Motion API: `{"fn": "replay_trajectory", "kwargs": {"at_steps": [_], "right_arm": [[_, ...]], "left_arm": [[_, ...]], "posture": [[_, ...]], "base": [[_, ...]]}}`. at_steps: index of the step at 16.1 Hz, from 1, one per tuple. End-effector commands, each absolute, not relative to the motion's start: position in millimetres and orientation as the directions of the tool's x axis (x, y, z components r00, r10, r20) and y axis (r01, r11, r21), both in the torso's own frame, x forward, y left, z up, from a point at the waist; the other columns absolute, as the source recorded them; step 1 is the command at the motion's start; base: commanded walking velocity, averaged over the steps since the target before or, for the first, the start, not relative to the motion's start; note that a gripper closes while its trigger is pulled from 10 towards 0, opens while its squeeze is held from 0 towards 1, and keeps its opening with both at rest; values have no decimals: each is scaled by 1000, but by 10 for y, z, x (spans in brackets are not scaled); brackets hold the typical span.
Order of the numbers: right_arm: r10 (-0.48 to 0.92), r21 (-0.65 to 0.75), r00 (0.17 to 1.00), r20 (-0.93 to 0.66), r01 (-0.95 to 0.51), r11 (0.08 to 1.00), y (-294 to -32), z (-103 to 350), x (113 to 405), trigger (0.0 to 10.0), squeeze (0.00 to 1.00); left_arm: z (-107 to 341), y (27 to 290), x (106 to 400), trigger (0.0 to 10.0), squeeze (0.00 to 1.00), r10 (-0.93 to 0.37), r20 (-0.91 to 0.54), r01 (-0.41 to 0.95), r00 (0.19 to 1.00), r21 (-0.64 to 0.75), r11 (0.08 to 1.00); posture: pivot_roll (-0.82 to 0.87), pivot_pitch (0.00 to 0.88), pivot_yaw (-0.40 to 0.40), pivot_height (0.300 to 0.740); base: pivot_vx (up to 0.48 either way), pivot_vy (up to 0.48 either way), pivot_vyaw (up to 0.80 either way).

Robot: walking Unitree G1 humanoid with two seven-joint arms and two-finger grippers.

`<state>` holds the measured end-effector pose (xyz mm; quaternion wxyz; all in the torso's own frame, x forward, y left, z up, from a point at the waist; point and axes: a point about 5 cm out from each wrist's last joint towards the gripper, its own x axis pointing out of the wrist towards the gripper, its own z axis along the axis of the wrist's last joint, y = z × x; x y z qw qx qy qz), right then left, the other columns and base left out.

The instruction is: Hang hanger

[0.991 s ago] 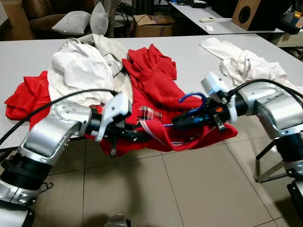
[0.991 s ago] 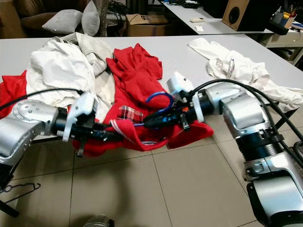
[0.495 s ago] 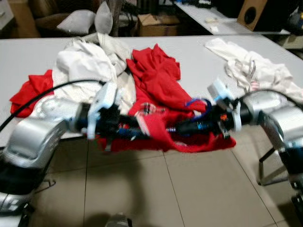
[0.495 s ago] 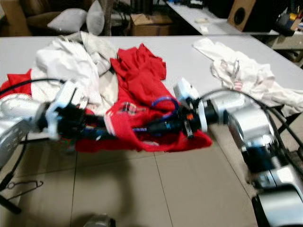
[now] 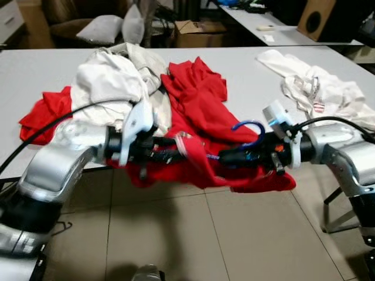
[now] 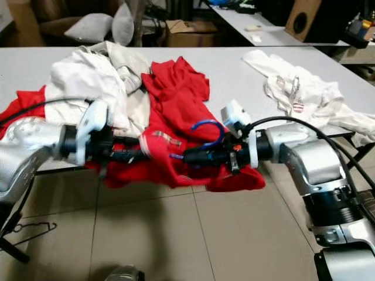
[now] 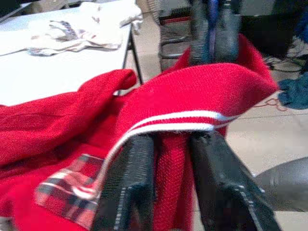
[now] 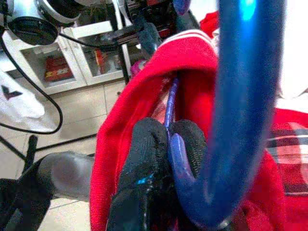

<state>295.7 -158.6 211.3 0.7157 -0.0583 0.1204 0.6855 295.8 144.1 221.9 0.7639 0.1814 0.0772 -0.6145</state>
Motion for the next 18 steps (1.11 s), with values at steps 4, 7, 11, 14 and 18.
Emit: {"fn": "replay_trajectory", "kwargs": {"at_steps": [4, 7, 11, 14, 18], "right_arm": [[972, 59, -30, -232, -998, -17, -1564, 2202, 2886, 0, 0], [971, 61, -19, -237, -998, -4, -1616, 2215, 2861, 0, 0], [969, 85, -44, -241, -996, -24, -1636, 2182, 2805, 0, 0], [970, 106, -59, -235, -994, -34, -1632, 2161, 2756, 0, 0], [975, 206, 3, -220, -977, 49, -1609, 1833, 2523, 0, 0]], "left_arm": [[2151, 1666, 2945, 10000, 1000, -830, -530, 984, 172, 129, 122], [2164, 1860, 2933, 10000, 1000, -807, -575, 991, 133, 91, 98], [2226, 1892, 2898, 10000, 0, -881, -458, 993, 118, 51, 106], [2280, 2040, 2870, 10000, 0, -896, -414, 986, 160, 28, 163], [2165, 2460, 2663, 10000, 0, -836, -369, 905, 405, 32, 424]], "posture": [[103, 0, -5, 740], [102, 0, 1, 740], [105, 0, -1, 740], [108, 0, 0, 740], [115, 0, -14, 740]], "base": [[0, 0, 0], [0, 0, 0], [0, 0, 0], [0, 0, 0], [0, 0, 0]]}}
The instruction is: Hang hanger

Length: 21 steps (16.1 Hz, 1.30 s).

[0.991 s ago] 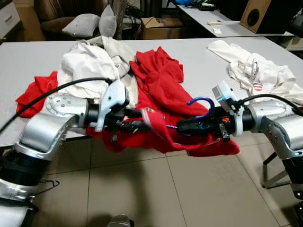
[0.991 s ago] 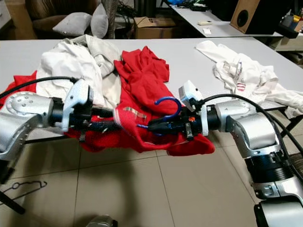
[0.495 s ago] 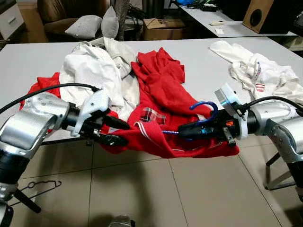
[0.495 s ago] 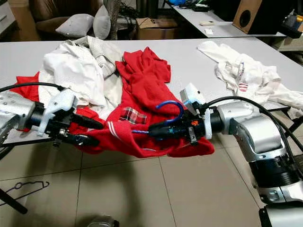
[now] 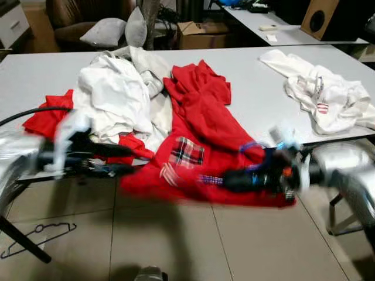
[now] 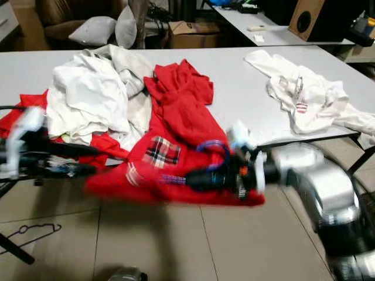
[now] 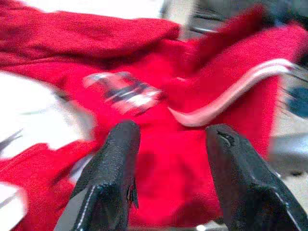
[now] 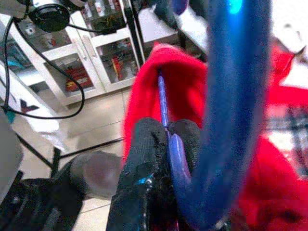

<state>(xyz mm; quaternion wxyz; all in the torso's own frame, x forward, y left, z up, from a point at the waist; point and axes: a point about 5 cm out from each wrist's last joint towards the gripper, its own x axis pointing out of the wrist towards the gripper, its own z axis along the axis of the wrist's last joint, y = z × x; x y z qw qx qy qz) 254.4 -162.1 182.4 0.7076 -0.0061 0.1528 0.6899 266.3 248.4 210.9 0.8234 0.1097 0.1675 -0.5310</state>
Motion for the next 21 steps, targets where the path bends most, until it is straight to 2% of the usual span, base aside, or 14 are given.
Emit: {"fn": "replay_trajectory", "kwargs": {"at_steps": [1, 3, 4, 5, 8, 9, 10, 12, 13, 14, 16, 18, 20, 21], "right_arm": [[975, 221, 4, -221, -974, 54, -1598, 1773, 2490, 0, 0], [971, 232, 8, -237, -971, 65, -1561, 1632, 2415, 0, 0], [975, 230, 61, -212, -967, 111, -1535, 1602, 2434, 0, 0], [978, 223, 78, -195, -967, 122, -1533, 1621, 2452, 0, 0], [978, 187, 168, -124, -964, 189, -1548, 1736, 2540, 0, 0], [958, 136, 282, -50, -948, 286, -1612, 1894, 2697, 0, 0], [944, 118, 330, -15, -937, 329, -1650, 1977, 2773, 0, 0], [896, 94, 434, 95, -900, 426, -1825, 2319, 3023, 0, 0], [880, 100, 458, 124, -889, 448, -1877, 2413, 3085, 0, 0], [794, 205, 566, 221, -823, 530, -2104, 2748, 3324, 0, 0], [637, 377, 667, 387, -745, 550, -2327, 3189, 3532, 0, 0], [493, 450, 730, 474, -682, 576, -2459, 3437, 3658, 0, 0], [340, 384, 671, 658, -688, 616, -2616, 3988, 3618, 0, 0], [321, 364, 681, 658, -661, 656, -2660, 4045, 3618, 0, 0]], "left_arm": [[2129, 2464, 2638, 10000, 0, -829, -364, 895, 425, 30, 446], [2033, 2434, 2574, 10000, 0, -814, -349, 876, 464, 47, 479], [1986, 2346, 2588, 10000, 0, -792, -287, 835, 539, 61, 546], [1973, 2301, 2621, 10000, 0, -768, -255, 804, 587, 75, 590], [1946, 2259, 2699, 10000, 0, -695, -201, 721, 690, 119, 682], [1923, 2271, 2742, 10000, 0, -634, -175, 656, 753, 133, 743], [1920, 2288, 2764, 10000, 0, -605, -164, 625, 779, 138, 768], [1902, 2430, 2880, 10000, 0, -459, -161, 482, 874, 165, 861], [1895, 2474, 2902, 10000, 0, -426, -166, 451, 890, 171, 876], [1874, 2572, 2937, 10000, 0, -355, -174, 382, 919, 160, 910], [1822, 2511, 2880, 10000, 0, -370, -193, 402, 909, 167, 900], [1787, 2424, 2861, 10000, 0, -377, -195, 410, 905, 166, 897], [1789, 2335, 2879, 10000, 0, -372, -174, 399, 912, 161, 903], [1793, 2314, 2879, 10000, 0, -366, -162, 390, 916, 152, 908]], "posture": [[117, 0, -17, 740], [118, 0, -21, 740], [119, 0, -24, 740], [119, 0, -24, 740], [112, 0, -19, 740], [101, 0, -14, 740], [101, 0, -14, 740], [98, 0, -13, 740], [97, 0, -16, 740], [100, 0, -27, 740], [103, 0, -30, 740], [105, 0, -33, 740], [109, 0, -40, 740], [109, 0, -40, 740]], "base": [[0, 0, 0], [0, 0, 0], [0, 0, 0], [0, 0, 0], [0, 0, 0], [0, 0, 0], [0, 0, 0], [0, 0, 0], [0, 0, 0], [0, 0, 0], [0, 0, 0], [0, 0, 0], [0, 0, 0], [0, 0, 0]]}}
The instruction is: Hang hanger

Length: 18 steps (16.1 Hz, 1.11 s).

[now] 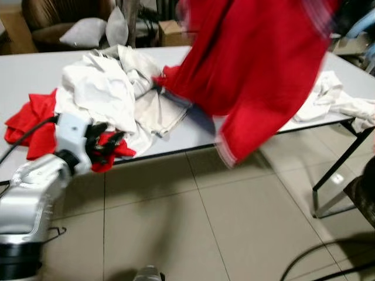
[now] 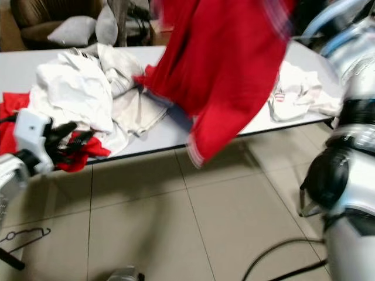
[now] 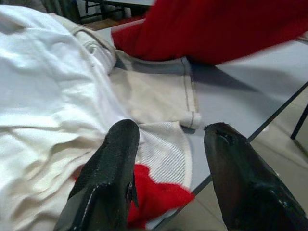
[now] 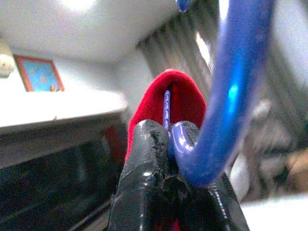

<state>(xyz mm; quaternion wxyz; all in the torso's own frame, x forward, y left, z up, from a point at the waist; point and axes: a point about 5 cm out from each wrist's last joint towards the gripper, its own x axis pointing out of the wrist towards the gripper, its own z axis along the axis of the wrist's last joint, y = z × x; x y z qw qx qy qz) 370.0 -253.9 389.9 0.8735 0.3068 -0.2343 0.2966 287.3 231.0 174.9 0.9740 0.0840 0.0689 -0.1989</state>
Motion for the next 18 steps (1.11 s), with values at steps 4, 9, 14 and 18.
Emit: {"fn": "replay_trajectory", "kwargs": {"at_steps": [4, 9, 14, 18], "right_arm": [[252, 490, 810, 530, -535, 689, -2723, 3588, 3750, 0, 0], [220, 534, 898, 380, -407, 741, -2782, 2913, 3740, 0, 0], [555, 321, 790, 260, -612, 722, -2427, 2968, 3277, 10000, 0], [744, 233, 660, -100, -712, 663, -1830, 2285, 2566, 10000, 0]], "left_arm": [[1680, 2155, 2788, 10000, 0, -352, -160, 370, 922, 101, 923], [1602, 1990, 2776, 10000, 0, -358, -177, 375, 917, 74, 924], [1743, 1937, 2636, 10000, 0, -348, -164, 363, 923, 75, 929], [1678, 1920, 2403, 10000, 0, -297, -227, 325, 927, 94, 941]], "posture": [[108, 0, -48, 740], [101, 0, -33, 740], [99, 0, -31, 740], [95, 4, -21, 740]], "base": [[0, 0, 0], [0, 0, 0], [0, 0, 0], [0, 0, 159]]}}
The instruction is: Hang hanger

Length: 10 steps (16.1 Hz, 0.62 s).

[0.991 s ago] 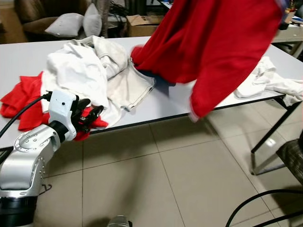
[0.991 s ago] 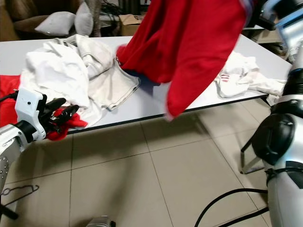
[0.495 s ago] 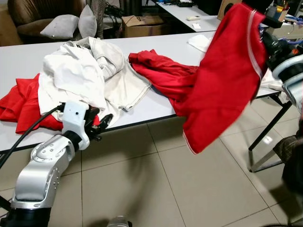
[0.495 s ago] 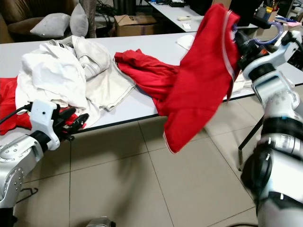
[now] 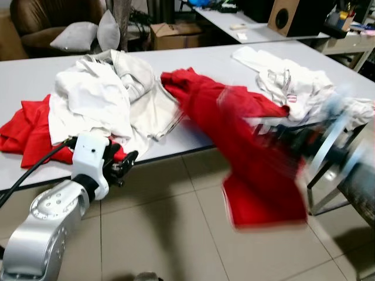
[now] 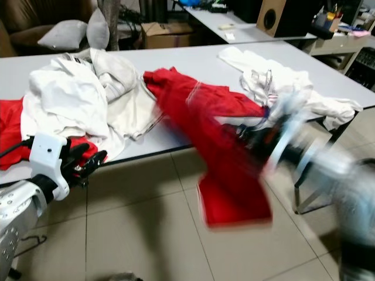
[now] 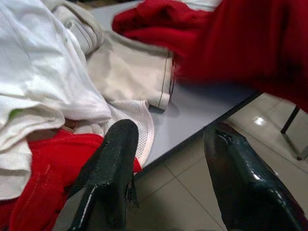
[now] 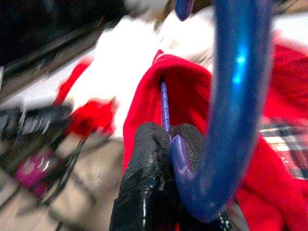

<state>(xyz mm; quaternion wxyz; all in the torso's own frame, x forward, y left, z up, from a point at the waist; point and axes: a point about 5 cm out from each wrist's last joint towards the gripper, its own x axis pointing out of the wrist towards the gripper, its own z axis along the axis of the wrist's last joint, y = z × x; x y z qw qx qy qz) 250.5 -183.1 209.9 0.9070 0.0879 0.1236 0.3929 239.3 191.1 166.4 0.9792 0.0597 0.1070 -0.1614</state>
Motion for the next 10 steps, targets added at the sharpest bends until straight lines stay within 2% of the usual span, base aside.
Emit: {"fn": "replay_trajectory", "kwargs": {"at_steps": [1, 2, 6, 8, 10], "right_arm": [[801, 188, 572, -175, -779, 598, -1599, 2140, 2281, 10000, 0], [819, 214, 543, -188, -791, 574, -1543, 2109, 2190, 10000, 0], [804, 278, 545, -236, -755, 594, -1474, 1887, 1959, 10000, 0], [769, 238, 599, -225, -731, 639, -1497, 1854, 1967, 10000, 0], [710, 198, 688, -151, -683, 703, -1627, 1981, 2092, 10000, 0]], "left_arm": [[1650, 1851, 2298, 10000, 0, -306, -248, 332, 919, 70, 941], [1639, 1828, 2254, 10000, 0, -312, -257, 336, 915, 58, 940], [1551, 1772, 2114, 10000, 0, -328, -299, 347, 896, 11, 938], [1584, 1755, 2119, 10000, 0, -315, -258, 324, 913, -6, 946], [1629, 1742, 2128, 10000, 0, -315, -224, 321, 922, -12, 947]], "posture": [[96, 10, -16, 740], [94, 13, -15, 740], [93, 19, -23, 740], [93, 20, -24, 740], [91, 20, -24, 740]], "base": [[0, 0, 800], [0, 0, 800], [0, 0, 800], [0, 0, 800], [0, 0, 800]]}}
